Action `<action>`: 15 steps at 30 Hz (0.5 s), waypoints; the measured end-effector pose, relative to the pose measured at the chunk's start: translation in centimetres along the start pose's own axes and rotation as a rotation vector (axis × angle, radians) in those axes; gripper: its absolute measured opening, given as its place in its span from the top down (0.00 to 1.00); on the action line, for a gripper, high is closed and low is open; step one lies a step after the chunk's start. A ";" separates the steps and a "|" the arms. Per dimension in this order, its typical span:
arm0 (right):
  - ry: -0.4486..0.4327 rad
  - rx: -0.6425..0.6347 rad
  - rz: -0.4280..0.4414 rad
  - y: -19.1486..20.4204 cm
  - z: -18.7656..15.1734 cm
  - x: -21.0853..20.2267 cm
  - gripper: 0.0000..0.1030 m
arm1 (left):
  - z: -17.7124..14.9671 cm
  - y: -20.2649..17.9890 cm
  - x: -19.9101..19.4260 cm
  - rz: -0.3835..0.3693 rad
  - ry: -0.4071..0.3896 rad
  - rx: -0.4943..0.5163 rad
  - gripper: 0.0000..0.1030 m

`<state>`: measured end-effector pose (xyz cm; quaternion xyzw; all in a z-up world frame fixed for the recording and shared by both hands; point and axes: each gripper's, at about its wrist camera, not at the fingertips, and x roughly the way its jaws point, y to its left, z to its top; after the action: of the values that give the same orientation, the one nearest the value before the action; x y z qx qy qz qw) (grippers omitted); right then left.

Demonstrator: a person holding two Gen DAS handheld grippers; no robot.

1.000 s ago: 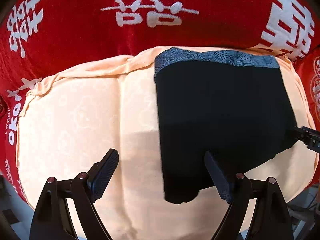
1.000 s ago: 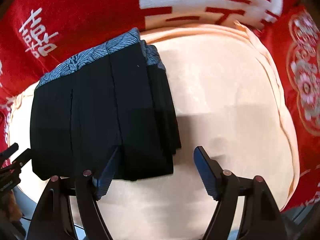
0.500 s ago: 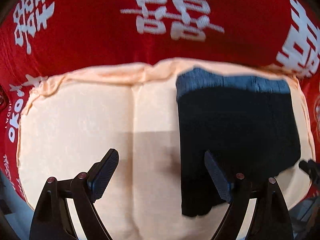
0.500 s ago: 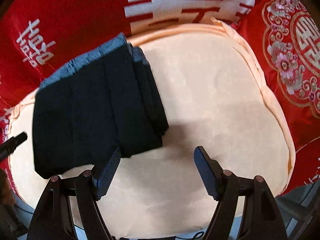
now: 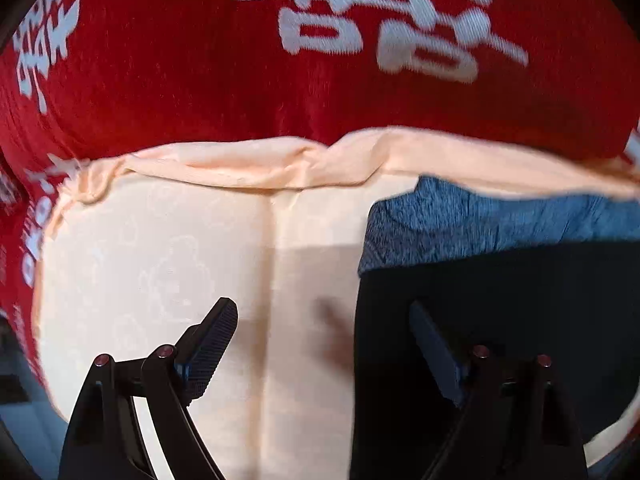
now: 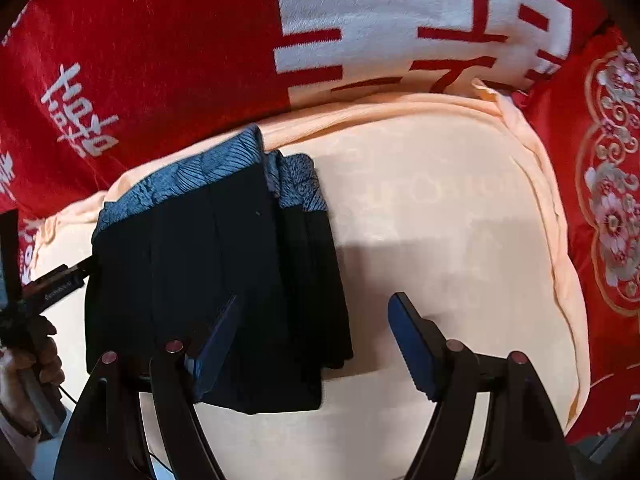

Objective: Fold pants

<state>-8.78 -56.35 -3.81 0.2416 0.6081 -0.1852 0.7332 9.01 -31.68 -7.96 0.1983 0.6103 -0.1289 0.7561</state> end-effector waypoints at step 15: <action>0.072 0.003 0.015 -1.2 -2.1 1.9 0.21 | -1.1 1.8 -2.8 -0.102 0.033 -0.051 0.14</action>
<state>-10.83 -56.07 -6.16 0.2537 0.6319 -0.1715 0.7120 8.22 -29.70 -5.20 0.1496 0.6350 -0.1483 0.7433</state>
